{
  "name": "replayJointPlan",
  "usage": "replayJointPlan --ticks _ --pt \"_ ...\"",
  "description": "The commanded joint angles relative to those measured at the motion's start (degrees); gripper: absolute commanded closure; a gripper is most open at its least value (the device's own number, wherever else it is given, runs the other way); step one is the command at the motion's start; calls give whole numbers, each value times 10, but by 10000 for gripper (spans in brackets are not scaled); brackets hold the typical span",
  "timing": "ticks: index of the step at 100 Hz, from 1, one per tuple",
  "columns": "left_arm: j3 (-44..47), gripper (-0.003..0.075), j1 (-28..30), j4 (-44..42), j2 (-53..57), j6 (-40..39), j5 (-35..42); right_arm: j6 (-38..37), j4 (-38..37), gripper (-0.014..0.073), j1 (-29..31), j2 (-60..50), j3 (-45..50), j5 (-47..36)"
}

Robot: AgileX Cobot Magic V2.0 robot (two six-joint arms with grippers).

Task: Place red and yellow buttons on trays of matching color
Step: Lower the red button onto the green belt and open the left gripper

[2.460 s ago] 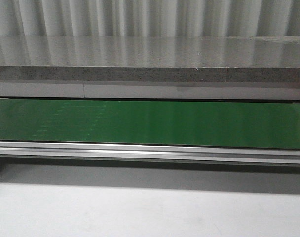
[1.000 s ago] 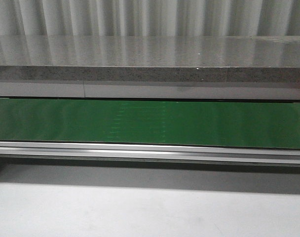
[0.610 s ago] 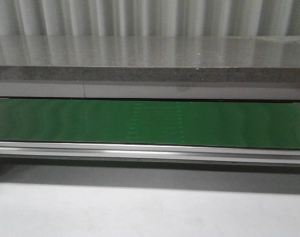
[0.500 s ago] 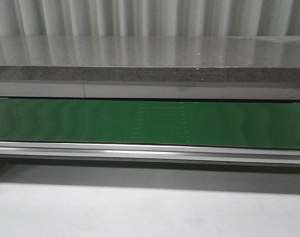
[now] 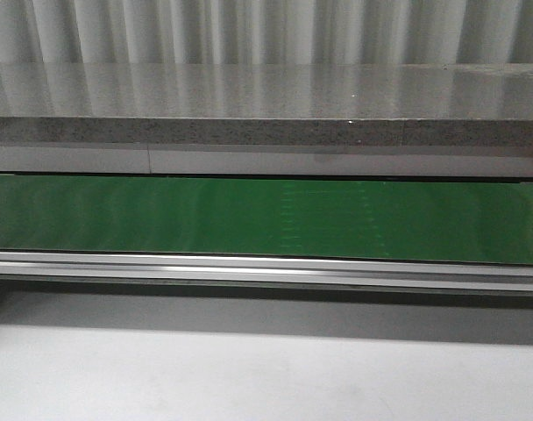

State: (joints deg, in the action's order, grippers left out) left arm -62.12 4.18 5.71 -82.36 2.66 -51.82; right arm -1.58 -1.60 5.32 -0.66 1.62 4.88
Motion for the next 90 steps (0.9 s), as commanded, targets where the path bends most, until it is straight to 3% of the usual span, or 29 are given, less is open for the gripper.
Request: replayJointPlan --ticks 1,10,22,29,58,90 --pt "-28 588 -10 2 -5 0 18 5 0 659 1 -5 -12 -42" --pt "-30 469 -11 5 -17 0 17 5 0 659 1 -5 -12 -42" --pt "-30 208 -11 8 -19 0 19 5 0 659 1 -5 -12 -42" --pt "-34 133 -11 12 -19 0 23 5 0 659 1 -5 -12 -42" --pt "-77 158 27 26 -19 0 14 5 0 659 1 -5 -12 -42" --pt "-87 158 140 3 -19 0 -37 5 0 659 1 -5 -12 -42"
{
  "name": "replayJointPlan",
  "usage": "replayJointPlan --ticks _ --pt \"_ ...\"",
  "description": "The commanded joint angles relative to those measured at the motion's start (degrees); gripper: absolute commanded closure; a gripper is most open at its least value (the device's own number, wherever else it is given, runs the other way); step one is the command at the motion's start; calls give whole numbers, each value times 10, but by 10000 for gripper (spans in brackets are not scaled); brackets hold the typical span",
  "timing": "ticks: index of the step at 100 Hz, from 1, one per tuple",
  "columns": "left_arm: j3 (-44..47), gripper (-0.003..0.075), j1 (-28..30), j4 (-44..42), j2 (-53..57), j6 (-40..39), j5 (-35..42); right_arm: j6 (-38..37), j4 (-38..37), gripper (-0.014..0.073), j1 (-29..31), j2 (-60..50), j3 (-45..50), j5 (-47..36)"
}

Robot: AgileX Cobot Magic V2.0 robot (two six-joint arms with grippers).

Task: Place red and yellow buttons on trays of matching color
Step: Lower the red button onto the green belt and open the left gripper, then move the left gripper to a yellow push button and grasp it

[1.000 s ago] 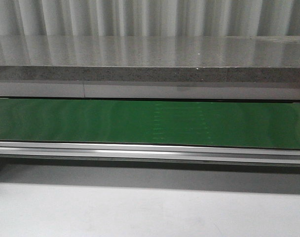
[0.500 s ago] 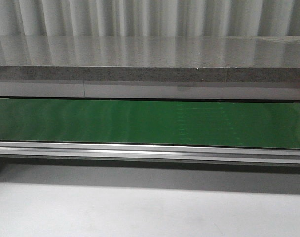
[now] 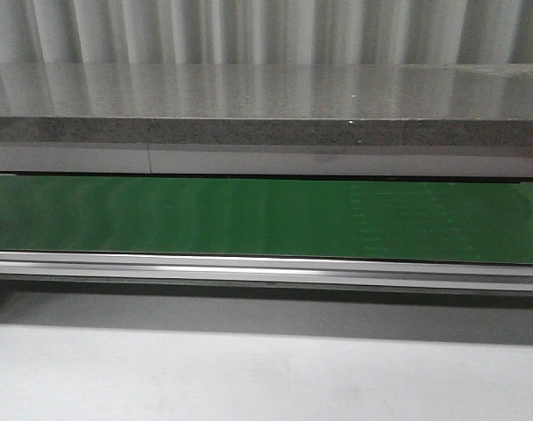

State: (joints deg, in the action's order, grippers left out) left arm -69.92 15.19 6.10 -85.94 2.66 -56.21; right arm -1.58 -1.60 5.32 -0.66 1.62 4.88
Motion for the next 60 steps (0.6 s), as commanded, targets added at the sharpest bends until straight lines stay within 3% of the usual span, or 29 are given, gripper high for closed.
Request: replayJointPlan --ticks 1,22,60 --pt "-7 158 36 -1 17 0 8 5 0 659 1 -5 -12 -42" --pt "4 158 104 -1 -19 -9 4 5 0 659 1 -5 -12 -42" --pt "-19 178 113 -24 -90 -27 25 5 0 659 1 -5 -12 -42"
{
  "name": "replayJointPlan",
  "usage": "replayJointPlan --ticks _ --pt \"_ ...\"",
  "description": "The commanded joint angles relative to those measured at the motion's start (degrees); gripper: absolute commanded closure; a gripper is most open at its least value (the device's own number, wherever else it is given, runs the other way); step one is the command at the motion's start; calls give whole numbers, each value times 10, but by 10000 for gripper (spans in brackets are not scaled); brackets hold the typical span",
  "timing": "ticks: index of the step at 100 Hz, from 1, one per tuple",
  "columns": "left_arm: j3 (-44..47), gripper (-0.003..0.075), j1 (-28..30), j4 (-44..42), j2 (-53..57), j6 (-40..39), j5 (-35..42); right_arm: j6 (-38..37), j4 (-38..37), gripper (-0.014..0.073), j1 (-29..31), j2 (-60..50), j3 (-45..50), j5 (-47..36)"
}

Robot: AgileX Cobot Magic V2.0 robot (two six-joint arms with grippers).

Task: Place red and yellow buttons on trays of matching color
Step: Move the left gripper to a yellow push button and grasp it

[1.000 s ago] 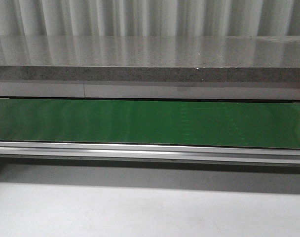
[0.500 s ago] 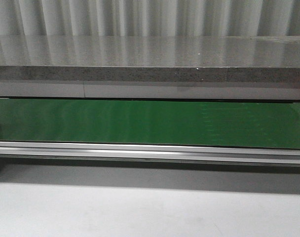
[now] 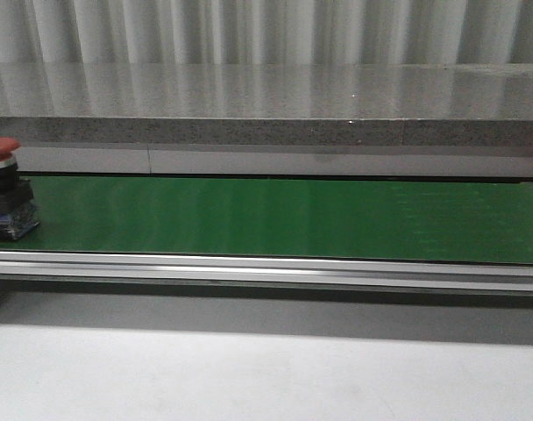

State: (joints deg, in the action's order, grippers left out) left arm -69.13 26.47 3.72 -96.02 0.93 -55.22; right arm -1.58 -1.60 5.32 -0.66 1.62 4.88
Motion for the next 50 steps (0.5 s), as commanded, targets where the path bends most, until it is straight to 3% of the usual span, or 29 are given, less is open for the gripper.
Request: replayJointPlan --ticks 1,50 --pt "-27 178 0 0 9 -9 16 5 0 659 1 -5 -12 -42" --pt "-46 178 0 -12 -42 -24 48 5 0 659 1 -5 -12 -42"
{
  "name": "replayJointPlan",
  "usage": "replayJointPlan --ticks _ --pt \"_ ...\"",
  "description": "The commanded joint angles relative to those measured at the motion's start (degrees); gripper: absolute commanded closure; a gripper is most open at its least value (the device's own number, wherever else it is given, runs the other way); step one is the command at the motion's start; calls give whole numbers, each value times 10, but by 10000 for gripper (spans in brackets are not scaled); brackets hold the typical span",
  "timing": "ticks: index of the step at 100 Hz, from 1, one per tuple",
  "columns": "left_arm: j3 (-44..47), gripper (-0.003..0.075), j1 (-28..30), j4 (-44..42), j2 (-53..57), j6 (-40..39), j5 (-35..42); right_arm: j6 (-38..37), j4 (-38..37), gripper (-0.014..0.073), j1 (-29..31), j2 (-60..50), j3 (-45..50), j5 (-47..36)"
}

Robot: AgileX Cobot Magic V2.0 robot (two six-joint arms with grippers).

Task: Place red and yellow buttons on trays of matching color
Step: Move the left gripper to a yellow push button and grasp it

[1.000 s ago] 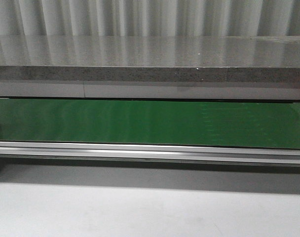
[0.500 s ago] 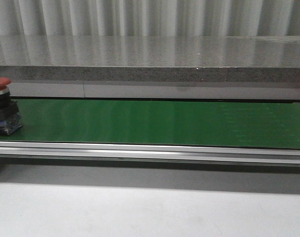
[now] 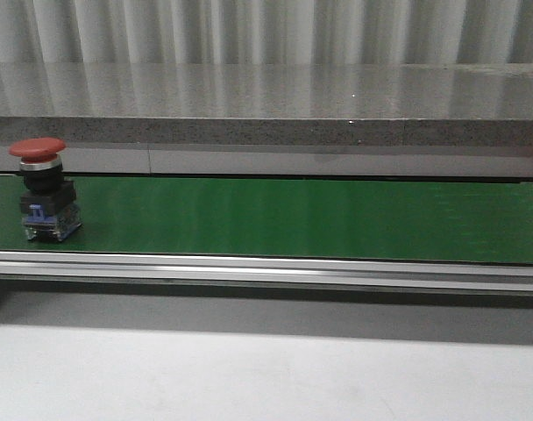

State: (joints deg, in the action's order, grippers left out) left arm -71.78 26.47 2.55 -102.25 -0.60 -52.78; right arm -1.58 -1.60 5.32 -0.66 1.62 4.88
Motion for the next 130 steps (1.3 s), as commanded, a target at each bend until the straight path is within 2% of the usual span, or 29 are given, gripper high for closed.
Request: replayJointPlan --ticks 1,11,34,49,94,111,130 --pt "-19 179 0 -1 21 -9 25 5 0 659 1 -5 -12 -42" --pt "-19 223 0 5 17 -17 32 5 0 659 1 -5 -12 -42" --pt "-21 466 0 5 4 -23 21 5 0 659 1 -5 -12 -42" --pt "-23 554 0 2 10 -23 26 5 0 659 1 -5 -12 -42" --pt "-1 571 -13 4 185 -14 40 5 0 659 1 -5 -12 -42" --pt "45 586 -72 12 250 -7 51 5 0 659 1 -5 -12 -42" --pt "63 587 -160 12 264 -5 46 5 0 659 1 -5 -12 -42"
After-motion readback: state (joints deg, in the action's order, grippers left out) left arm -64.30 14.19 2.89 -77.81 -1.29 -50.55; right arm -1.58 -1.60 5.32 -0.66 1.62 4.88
